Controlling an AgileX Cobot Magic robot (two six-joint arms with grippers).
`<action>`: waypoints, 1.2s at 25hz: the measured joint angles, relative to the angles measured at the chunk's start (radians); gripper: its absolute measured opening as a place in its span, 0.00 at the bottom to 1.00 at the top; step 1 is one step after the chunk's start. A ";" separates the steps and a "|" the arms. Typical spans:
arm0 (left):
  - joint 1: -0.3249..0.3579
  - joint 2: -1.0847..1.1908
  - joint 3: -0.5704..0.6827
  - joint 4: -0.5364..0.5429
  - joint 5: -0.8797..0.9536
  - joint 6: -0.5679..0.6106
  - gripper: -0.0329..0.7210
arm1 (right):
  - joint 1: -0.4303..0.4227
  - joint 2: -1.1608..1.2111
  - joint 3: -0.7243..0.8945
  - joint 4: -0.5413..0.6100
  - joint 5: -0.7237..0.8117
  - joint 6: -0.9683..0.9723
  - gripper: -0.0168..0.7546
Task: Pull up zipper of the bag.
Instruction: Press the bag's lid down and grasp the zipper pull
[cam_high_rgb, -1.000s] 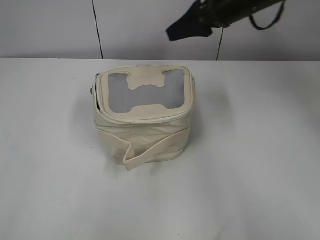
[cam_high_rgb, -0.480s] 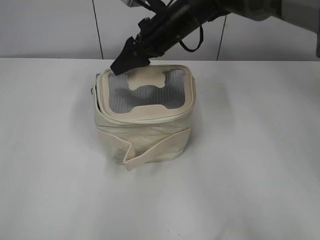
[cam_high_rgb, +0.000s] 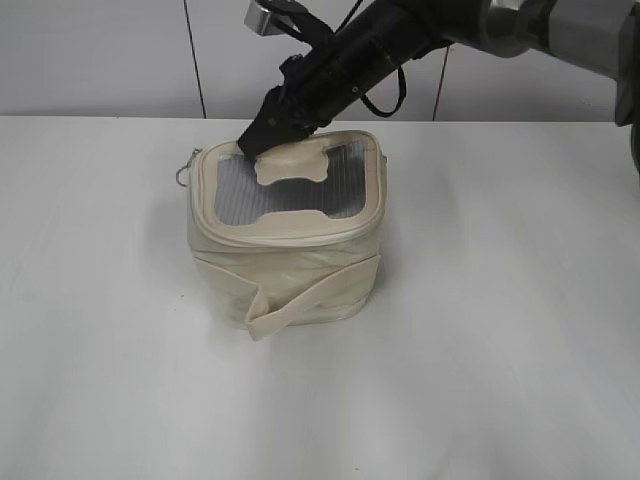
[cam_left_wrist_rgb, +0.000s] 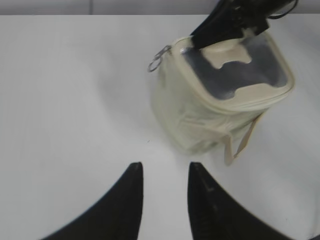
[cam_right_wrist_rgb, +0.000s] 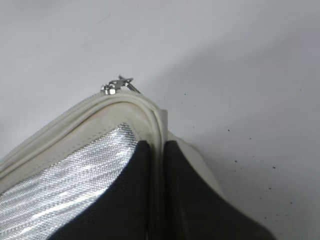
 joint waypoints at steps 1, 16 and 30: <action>0.000 0.097 -0.030 -0.067 -0.024 0.092 0.36 | 0.000 0.000 0.000 0.000 0.000 0.001 0.09; 0.043 1.074 -0.484 -0.373 -0.012 1.101 0.55 | -0.003 0.000 0.000 0.000 0.003 0.034 0.09; -0.094 1.172 -0.488 -0.453 -0.195 1.412 0.55 | -0.003 0.000 0.000 0.000 0.003 0.043 0.08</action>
